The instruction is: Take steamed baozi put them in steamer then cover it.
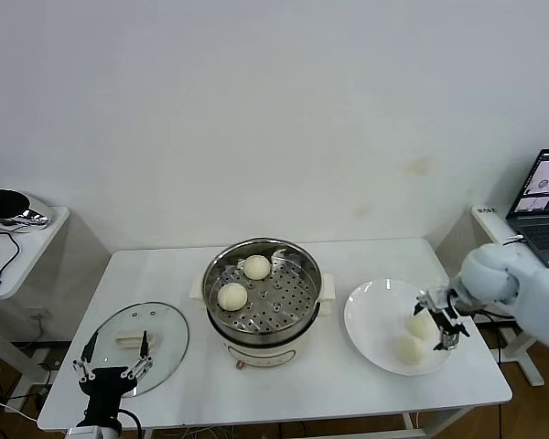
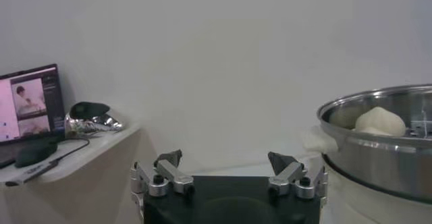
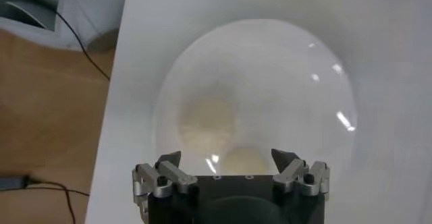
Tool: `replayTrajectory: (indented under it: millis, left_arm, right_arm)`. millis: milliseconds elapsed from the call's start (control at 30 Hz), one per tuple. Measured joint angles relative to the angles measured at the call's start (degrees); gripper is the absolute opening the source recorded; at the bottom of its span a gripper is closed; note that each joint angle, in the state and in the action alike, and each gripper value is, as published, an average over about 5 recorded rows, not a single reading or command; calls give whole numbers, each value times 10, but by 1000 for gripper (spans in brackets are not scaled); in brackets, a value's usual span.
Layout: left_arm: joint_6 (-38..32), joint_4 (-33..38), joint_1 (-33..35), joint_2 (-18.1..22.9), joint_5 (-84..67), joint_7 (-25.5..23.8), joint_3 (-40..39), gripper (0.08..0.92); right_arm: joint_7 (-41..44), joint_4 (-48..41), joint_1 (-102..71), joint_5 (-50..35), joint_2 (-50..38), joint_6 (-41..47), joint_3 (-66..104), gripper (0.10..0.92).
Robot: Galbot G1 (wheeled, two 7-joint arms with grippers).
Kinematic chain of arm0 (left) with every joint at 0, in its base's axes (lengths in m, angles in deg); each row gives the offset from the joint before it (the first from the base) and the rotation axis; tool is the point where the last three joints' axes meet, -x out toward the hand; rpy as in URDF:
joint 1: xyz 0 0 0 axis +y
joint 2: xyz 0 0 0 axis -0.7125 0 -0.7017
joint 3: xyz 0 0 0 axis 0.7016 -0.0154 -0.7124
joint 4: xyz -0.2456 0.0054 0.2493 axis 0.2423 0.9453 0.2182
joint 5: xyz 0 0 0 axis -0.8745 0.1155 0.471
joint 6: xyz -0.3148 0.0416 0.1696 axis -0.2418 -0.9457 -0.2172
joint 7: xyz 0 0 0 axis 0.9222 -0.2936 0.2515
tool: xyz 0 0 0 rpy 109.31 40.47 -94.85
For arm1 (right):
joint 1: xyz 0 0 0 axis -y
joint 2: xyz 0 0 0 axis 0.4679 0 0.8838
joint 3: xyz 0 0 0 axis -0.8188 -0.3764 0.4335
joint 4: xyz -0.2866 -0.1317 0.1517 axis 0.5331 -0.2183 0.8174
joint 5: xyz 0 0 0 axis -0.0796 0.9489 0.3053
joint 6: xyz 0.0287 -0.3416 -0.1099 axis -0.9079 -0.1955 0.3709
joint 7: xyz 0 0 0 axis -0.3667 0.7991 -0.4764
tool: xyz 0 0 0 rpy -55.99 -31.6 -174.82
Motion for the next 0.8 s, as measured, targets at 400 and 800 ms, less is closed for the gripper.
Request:
replayTrajectory:
  millis: [400,800]
  left_arm:
    - [-2,0,0,0,0,0,3,823]
    - [-2,-1,-3,1,-1,1,4,823]
  right_arm:
    - [-20,-38,-66,21,43,6,43,823]
    - [-17,-53,-77,29,62,20,55,631]
